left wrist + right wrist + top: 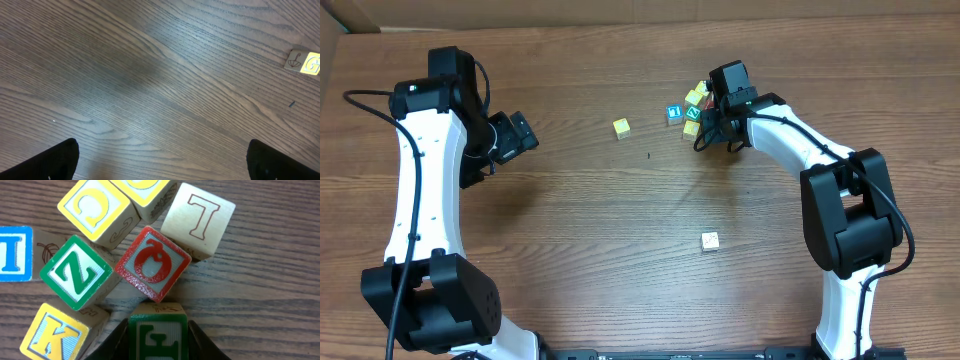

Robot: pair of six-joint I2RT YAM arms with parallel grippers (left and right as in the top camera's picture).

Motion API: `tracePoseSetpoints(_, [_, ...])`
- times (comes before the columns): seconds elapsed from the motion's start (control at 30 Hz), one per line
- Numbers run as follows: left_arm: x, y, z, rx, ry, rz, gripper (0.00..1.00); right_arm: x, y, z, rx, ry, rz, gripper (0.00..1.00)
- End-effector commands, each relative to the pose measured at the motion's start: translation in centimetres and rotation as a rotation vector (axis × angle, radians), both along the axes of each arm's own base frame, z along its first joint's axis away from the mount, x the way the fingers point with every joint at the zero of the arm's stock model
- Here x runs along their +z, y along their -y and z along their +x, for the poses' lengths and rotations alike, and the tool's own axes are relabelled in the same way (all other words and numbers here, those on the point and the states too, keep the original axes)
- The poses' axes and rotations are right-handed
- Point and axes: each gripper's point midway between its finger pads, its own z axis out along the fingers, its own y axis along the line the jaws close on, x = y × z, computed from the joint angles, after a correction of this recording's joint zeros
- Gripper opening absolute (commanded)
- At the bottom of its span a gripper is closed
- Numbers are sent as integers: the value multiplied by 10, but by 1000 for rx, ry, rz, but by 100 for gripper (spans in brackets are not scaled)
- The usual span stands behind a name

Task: Flip 4 blocks

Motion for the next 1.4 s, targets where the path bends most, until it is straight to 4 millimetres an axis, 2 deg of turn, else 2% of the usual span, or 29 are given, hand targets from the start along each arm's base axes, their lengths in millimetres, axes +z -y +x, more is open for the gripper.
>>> tracePoseSetpoints(0.0, [4, -1, 4, 12, 12, 6, 100, -4, 6, 0, -10, -9, -9, 27])
tracePoseSetpoints(0.13, [4, -1, 4, 12, 12, 7, 100, 10, 6, -3, -13, -18, -11, 27])
tracePoseSetpoints(0.23, [4, -1, 4, 12, 12, 6, 100, 33, 7, -4, -14, 3, -4, 28])
tracePoseSetpoints(0.37, [4, -1, 4, 12, 12, 7, 100, 69, 11, -17, -14, 16, 2, 28])
tracePoseSetpoints(0.5, [4, -1, 4, 12, 12, 7, 100, 103, 6, -42, 15, -6, 51, 26])
tracePoseSetpoints(0.67, [4, -1, 4, 12, 12, 7, 100, 132, -9, -90, 87, -107, 143, 26])
tracePoseSetpoints(0.83, [4, -1, 4, 13, 12, 6, 100, 133, -21, -139, 142, -261, 168, 25])
tracePoseSetpoints(1.0, [4, -1, 4, 12, 12, 7, 100, 128, -34, -175, 192, -377, 148, 26])
tracePoseSetpoints(1.13, [4, -1, 4, 12, 12, 7, 100, 123, -46, -199, 163, -450, 134, 26])
tracePoseSetpoints(1.27, [4, -1, 4, 12, 12, 7, 100, 109, -67, -220, 156, -483, 127, 26])
tracePoseSetpoints(1.37, [4, -1, 4, 12, 12, 7, 100, 92, -82, -239, 147, -511, 116, 26])
